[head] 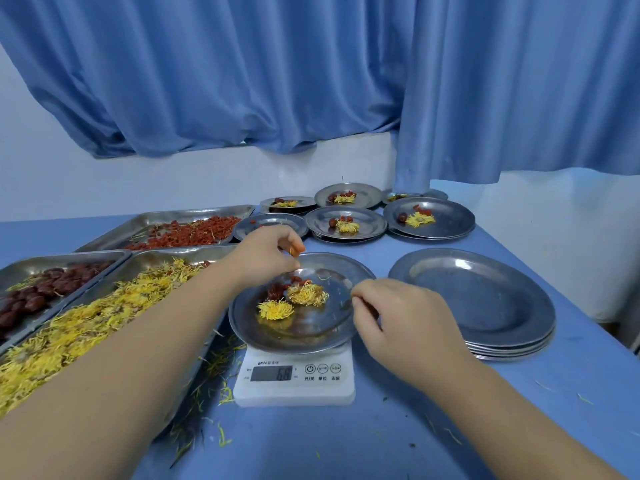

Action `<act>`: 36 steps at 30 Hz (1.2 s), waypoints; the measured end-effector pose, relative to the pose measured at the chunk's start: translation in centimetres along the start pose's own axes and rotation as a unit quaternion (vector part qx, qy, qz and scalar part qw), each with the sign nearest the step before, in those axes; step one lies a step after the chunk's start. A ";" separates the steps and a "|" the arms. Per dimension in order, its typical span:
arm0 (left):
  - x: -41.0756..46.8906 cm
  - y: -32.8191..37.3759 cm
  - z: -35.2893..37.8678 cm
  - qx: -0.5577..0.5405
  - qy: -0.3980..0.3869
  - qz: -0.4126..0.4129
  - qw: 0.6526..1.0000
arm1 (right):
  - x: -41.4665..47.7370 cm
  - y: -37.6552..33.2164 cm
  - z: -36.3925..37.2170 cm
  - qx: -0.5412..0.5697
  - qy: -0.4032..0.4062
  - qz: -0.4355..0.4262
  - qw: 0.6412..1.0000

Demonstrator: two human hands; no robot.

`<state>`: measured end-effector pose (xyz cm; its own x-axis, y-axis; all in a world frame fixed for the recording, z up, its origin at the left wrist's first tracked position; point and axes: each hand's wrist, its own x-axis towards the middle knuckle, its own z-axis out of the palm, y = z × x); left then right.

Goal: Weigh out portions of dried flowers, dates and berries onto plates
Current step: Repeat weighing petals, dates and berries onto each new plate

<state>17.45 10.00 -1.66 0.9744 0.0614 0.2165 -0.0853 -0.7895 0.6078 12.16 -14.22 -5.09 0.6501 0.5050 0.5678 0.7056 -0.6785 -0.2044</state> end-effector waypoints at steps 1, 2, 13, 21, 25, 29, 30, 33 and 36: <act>-0.1 -0.1 0.1 -0.006 0.001 -0.002 1.000 | 0.1 0.0 0.0 0.000 0.012 -0.003 1.000; -0.2 -0.2 0.2 -0.009 0.002 -0.005 1.000 | 0.2 0.1 -0.1 -0.001 0.020 -0.004 1.000; -0.6 1.1 0.0 -0.019 0.012 -0.030 0.999 | 0.1 0.5 -0.2 -0.002 0.017 0.004 1.000; -2.0 0.5 -0.4 -0.105 0.003 -0.060 0.993 | 0.1 0.6 0.0 0.011 0.026 0.002 1.000; -2.9 0.6 -0.6 -0.193 -0.005 -0.072 0.979 | 0.0 0.5 0.2 0.007 0.032 -0.008 0.999; -4.6 0.8 -0.9 -0.336 -0.003 -0.084 0.938 | 0.0 0.4 0.3 0.008 0.059 -0.017 0.998; -5.1 0.8 -0.9 -0.354 0.001 -0.083 0.932 | 0.0 0.4 0.4 0.010 0.063 -0.021 0.998; -6.5 0.4 -1.0 -0.389 0.012 -0.080 0.918 | -0.1 0.3 0.5 0.018 0.064 -0.024 0.998; -7.4 -0.1 -0.9 -0.422 0.046 -0.083 0.902 | -0.1 0.4 0.6 0.023 0.067 -0.018 0.997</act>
<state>10.08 10.16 -2.66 0.9702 0.2169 0.1083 -0.1063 -0.0210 0.9941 12.54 -14.27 -5.74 0.5836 0.4506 0.6756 0.7414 -0.6350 -0.2169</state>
